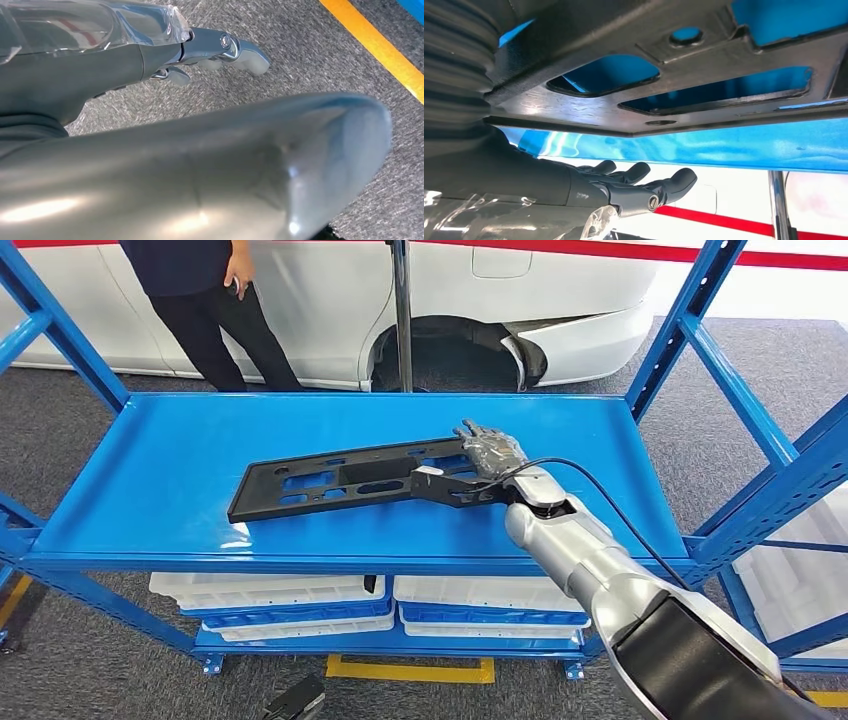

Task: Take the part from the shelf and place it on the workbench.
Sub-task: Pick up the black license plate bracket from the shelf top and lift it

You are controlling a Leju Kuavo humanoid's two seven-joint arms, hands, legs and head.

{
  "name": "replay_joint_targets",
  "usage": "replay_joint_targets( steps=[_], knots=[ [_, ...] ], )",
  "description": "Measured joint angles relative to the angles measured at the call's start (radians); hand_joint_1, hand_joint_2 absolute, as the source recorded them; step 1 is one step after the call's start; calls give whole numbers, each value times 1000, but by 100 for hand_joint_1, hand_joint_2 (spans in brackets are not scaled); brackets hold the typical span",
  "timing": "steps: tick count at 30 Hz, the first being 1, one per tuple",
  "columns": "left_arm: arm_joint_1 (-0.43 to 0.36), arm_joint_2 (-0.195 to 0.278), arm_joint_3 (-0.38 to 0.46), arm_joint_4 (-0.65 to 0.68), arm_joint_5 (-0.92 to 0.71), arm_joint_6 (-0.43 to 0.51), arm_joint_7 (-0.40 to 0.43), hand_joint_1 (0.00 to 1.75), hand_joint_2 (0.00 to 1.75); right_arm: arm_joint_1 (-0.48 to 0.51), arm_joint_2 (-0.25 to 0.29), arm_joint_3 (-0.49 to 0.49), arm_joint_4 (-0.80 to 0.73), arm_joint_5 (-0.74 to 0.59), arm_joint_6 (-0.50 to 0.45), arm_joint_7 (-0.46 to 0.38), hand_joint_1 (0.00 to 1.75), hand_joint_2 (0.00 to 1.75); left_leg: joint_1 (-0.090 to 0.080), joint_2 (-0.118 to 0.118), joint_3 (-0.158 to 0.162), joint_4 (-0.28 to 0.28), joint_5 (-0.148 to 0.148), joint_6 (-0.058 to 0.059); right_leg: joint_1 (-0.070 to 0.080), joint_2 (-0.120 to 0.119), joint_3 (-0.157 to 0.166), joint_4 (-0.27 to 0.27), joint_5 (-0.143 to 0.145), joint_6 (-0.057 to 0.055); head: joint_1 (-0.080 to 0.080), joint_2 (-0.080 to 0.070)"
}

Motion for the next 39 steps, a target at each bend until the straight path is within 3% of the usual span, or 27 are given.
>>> replay_joint_targets(
  steps=[16, 30, 39],
  knots=[
    [3, 0, 18, 0, -11, 0, 10, 0, 0, -5, -58, -26, 10, -10, 5, 78, 0, 175, 0, 0, 4, 0, 0, 0, 0, 0, 4, 0, 0, 0, 0, 0],
    [4, 0, 18, 0, -12, -5, 10, 0, 0, -3, -87, -28, 10, -3, 8, 99, 0, 175, 0, 0, 7, 0, 0, 0, 0, 0, 7, 0, 0, 0, 0, 0],
    [5, 0, 19, 0, -11, -9, 10, 0, 0, 1, -89, -35, 10, -1, 7, 49, 0, 175, 0, 0, 8, 0, 0, 0, 0, 0, 9, 0, 0, 0, 0, 0]
  ],
)
